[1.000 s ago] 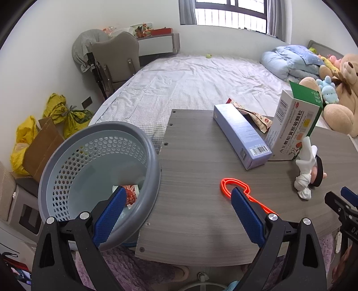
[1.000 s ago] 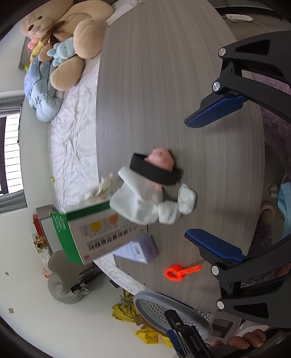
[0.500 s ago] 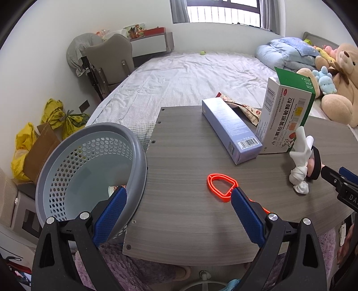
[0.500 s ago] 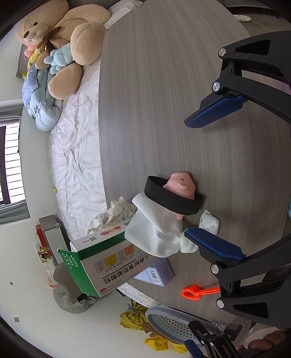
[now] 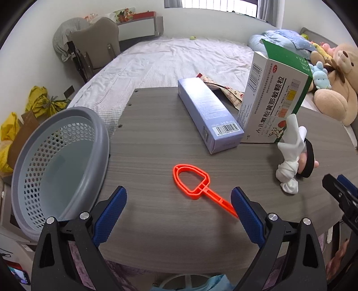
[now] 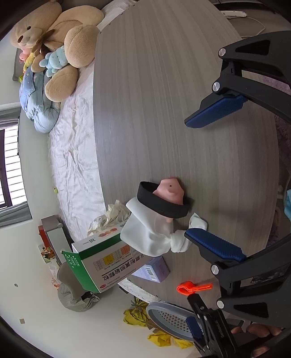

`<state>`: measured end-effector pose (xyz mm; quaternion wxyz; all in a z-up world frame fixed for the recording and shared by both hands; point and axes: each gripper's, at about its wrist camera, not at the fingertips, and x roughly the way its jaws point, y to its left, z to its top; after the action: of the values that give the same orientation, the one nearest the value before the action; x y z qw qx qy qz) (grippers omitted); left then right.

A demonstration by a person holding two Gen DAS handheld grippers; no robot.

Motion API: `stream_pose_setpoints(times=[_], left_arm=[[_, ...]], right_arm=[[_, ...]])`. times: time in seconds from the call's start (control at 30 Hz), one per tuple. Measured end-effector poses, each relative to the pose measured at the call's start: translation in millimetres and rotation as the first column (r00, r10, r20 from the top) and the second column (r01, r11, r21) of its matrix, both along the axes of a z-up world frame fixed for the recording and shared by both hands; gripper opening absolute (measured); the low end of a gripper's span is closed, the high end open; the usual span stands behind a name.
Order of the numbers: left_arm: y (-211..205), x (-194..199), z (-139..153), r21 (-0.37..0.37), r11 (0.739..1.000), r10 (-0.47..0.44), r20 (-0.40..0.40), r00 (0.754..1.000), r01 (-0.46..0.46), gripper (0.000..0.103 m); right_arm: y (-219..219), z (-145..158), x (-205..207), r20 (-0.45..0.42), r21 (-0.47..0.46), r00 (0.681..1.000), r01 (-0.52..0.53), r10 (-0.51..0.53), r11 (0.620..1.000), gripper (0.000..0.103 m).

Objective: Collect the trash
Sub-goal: 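Return the left tool to the table and grasp the orange plastic scoop, then grasp the green-and-white medicine box with the right tool while the left tool holds the scoop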

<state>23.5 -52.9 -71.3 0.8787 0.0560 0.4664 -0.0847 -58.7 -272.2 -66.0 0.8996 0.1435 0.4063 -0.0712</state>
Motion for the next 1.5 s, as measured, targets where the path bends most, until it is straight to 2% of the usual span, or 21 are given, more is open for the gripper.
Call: stream_pose_setpoints(times=[0.2,0.3,0.43,0.5,0.6,0.73,0.9,1.13,1.5], left_arm=[[-7,11,-14,0.005,1.000,0.024,-0.031,0.999,-0.024,0.092],[-8,16,-18,0.016,0.999,0.034,-0.032,0.999,-0.033,0.088],[-10,16,-23,0.019,0.999,0.032,-0.050,0.998,-0.031,0.074],[-8,16,-24,0.010,1.000,0.028,-0.050,0.998,-0.027,0.070],[-8,16,-23,-0.012,1.000,0.015,-0.052,0.999,-0.015,0.057],[-8,13,-21,-0.023,1.000,-0.013,-0.048,0.999,0.012,0.030],[-5,11,-17,-0.042,0.999,-0.022,-0.048,0.999,0.020,0.030],[8,3,5,-0.019,1.000,-0.005,0.038,0.999,0.006,0.030],[41,-3,25,0.026,0.999,0.027,0.121,0.992,-0.031,0.030]], right_arm=[[-4,-3,-4,0.002,0.022,1.000,0.010,-0.010,1.000,0.087],[-5,-5,-4,0.001,0.027,1.000,0.008,-0.008,1.000,0.087],[-6,-6,-4,0.004,0.033,1.000,0.009,-0.009,0.999,0.087],[-7,-5,-4,0.007,0.035,1.000,0.011,-0.012,0.999,0.087],[-8,-5,-4,0.009,0.036,1.000,0.013,-0.014,0.999,0.087],[-7,-5,-5,0.009,0.036,1.000,0.010,-0.011,0.999,0.087],[-4,0,-5,0.021,0.033,1.000,-0.004,0.003,0.999,0.087],[12,15,-4,0.056,0.023,0.998,-0.039,0.038,0.999,0.087],[60,53,40,0.155,-0.049,0.978,-0.133,0.139,0.990,0.087]])
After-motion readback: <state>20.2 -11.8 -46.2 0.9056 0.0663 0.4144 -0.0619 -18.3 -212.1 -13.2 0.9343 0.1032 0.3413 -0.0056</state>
